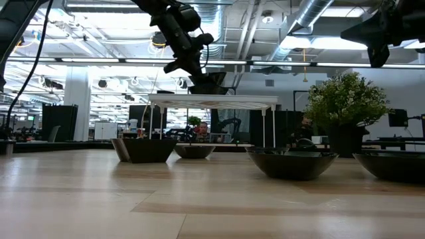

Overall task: Pick & Place Mini shaped plates
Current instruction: Stack the distorted square-shaped plate on top of the distorted square-shaped plate on the shelf

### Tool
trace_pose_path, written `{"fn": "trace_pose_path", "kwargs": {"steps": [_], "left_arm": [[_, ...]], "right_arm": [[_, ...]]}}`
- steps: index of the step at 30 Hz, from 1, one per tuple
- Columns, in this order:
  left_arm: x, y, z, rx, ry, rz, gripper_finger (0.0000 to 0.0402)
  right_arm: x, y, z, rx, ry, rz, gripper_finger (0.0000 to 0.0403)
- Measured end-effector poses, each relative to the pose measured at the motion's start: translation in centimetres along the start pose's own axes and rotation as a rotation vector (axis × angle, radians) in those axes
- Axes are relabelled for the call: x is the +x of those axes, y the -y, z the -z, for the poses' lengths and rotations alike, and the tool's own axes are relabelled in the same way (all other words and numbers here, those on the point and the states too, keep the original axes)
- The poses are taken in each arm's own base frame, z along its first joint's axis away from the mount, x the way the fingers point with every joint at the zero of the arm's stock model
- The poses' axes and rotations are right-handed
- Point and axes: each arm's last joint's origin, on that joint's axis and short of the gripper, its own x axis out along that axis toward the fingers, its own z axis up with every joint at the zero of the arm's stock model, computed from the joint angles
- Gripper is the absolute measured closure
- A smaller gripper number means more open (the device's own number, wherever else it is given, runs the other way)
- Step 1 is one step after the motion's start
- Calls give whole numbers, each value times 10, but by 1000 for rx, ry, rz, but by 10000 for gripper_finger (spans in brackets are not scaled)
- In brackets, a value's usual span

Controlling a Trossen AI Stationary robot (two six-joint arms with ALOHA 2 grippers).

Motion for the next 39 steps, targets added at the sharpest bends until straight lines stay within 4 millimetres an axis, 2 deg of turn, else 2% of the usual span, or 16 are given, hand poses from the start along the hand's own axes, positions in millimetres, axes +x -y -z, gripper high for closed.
{"fn": "trace_pose_path", "kwargs": {"steps": [29, 39], "left_arm": [[1, 4, 2, -34, -7, 2, 387], [1, 5, 0, -31, 13, 8, 359]], "right_arm": [[0, 0, 0, 0, 0, 1, 397], [0, 0, 0, -1, 0, 1, 397]]}}
